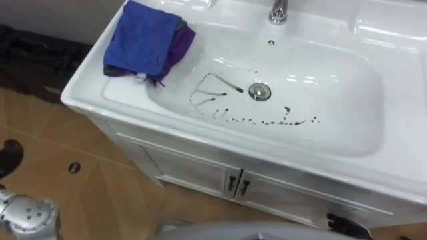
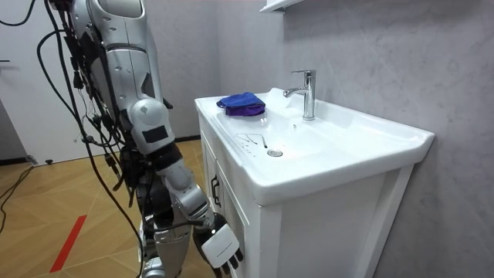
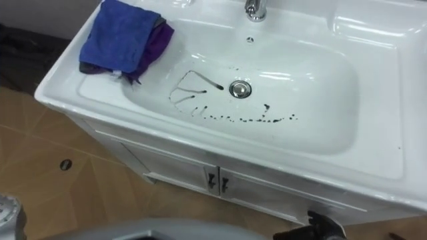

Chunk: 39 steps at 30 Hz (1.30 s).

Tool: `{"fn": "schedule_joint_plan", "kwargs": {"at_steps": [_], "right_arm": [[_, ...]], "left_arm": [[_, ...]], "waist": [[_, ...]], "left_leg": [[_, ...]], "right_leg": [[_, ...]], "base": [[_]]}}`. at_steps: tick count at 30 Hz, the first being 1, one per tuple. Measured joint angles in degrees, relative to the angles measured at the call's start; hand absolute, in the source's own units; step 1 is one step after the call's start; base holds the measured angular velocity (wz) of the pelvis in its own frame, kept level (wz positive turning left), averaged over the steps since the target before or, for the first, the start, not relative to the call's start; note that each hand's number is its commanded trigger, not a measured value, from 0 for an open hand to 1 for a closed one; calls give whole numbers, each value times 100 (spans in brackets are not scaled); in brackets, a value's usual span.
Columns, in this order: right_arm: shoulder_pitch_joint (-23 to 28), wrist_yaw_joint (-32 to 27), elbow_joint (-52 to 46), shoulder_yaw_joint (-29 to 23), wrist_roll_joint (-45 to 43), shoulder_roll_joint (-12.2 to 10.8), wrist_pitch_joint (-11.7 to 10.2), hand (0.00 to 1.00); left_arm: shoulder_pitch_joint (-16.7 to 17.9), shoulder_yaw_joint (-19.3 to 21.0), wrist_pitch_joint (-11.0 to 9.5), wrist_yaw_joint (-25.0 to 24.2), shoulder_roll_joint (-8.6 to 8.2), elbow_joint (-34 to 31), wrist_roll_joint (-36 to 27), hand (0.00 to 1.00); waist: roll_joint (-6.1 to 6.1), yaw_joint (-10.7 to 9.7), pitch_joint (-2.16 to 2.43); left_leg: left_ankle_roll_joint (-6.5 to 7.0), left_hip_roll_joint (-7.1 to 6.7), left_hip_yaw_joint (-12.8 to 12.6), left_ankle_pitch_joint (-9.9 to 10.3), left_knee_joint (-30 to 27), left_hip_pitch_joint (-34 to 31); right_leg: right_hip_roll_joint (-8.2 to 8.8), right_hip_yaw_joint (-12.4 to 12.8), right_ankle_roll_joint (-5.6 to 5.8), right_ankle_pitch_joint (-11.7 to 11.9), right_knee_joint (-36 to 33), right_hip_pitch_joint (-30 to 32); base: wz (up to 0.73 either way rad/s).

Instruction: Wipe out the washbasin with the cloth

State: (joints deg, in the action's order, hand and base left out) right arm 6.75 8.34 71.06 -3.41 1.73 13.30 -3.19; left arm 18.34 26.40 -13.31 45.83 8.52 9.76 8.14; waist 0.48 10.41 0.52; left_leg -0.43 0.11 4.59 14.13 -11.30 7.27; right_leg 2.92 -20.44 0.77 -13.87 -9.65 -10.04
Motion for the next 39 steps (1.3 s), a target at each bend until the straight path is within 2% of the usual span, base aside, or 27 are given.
{"fn": "schedule_joint_plan", "kwargs": {"at_steps": [4, 7, 12, 15, 17, 20, 28, 32, 35, 39], "right_arm": [[21, -3, 0, -4, 4, 2, -4, 0], [30, -1, 11, 13, 4, -8, -99, 0], [5, -7, 86, 10, 2, -5, -215, 0], [2, -5, 124, 10, -9, -6, -225, 0], [8, 0, 204, 11, -19, -5, -223, 0], [5, 19, 227, 16, -17, 5, -214, 0], [-89, 42, 246, 216, 64, 8, -223, 0], [-112, 59, 237, 224, 55, 7, -222, 0], [-116, 130, 219, 217, 43, 8, -222, 0], [-112, 302, 198, 216, 39, 7, -219, 0]], "left_arm": [[-1, 55, -88, 149, 51, -541, 4, 0], [-30, 57, -153, 228, 195, -633, 17, 0], [-69, 135, -235, 347, 316, -872, 177, 0], [-93, 153, -237, 390, 387, -881, 315, 0], [-96, 146, -237, 388, 387, -916, 511, 0], [-97, 126, -235, 388, 388, -920, 779, 0], [-155, -660, -213, 303, 390, -936, 1072, 0], [-251, -1002, -213, 129, 391, -936, 1286, 0], [-278, -1101, -211, -32, 391, -931, 1490, 0], [-281, -1118, -192, -230, 390, -904, 1871, 0]], "waist": [[-11, 55, -15], [19, 67, -16], [76, 42, -24], [120, -65, -26], [136, -139, -55], [147, -256, -69], [138, -547, -62], [116, -573, -68], [90, -683, -65], [30, -703, -65]], "left_leg": [[0, -2, -25, 0, -2, 8], [0, -2, -1, 0, -6, 4], [0, -6, -1, 0, -10, 2], [0, -12, 26, 0, -18, -57], [0, -11, 18, 0, -19, -79], [0, -7, 1, 0, -16, -72], [0, -3, 4, 0, 3, -45], [0, 0, -68, 0, 19, 14], [0, 4, -110, 0, 51, 32], [0, 7, -139, 0, 52, 55]], "right_leg": [[2, 46, 0, 0, 0, 13], [-1, 52, -1, 0, 0, 13], [0, 72, -1, 1, -4, 27], [6, 39, -1, 1, -14, 72], [6, 41, -1, 1, -23, 97], [0, 74, -1, 1, -16, 104], [-15, 216, -2, 2, 6, 104], [-19, 318, -2, 3, 3, 104], [-22, 337, -2, 3, 4, 109], [-32, 454, -2, 4, 11, 115]], "base": [[-4], [-2], [0], [3], [0], [-4], [-6], [-15], [-4], [-11]]}}
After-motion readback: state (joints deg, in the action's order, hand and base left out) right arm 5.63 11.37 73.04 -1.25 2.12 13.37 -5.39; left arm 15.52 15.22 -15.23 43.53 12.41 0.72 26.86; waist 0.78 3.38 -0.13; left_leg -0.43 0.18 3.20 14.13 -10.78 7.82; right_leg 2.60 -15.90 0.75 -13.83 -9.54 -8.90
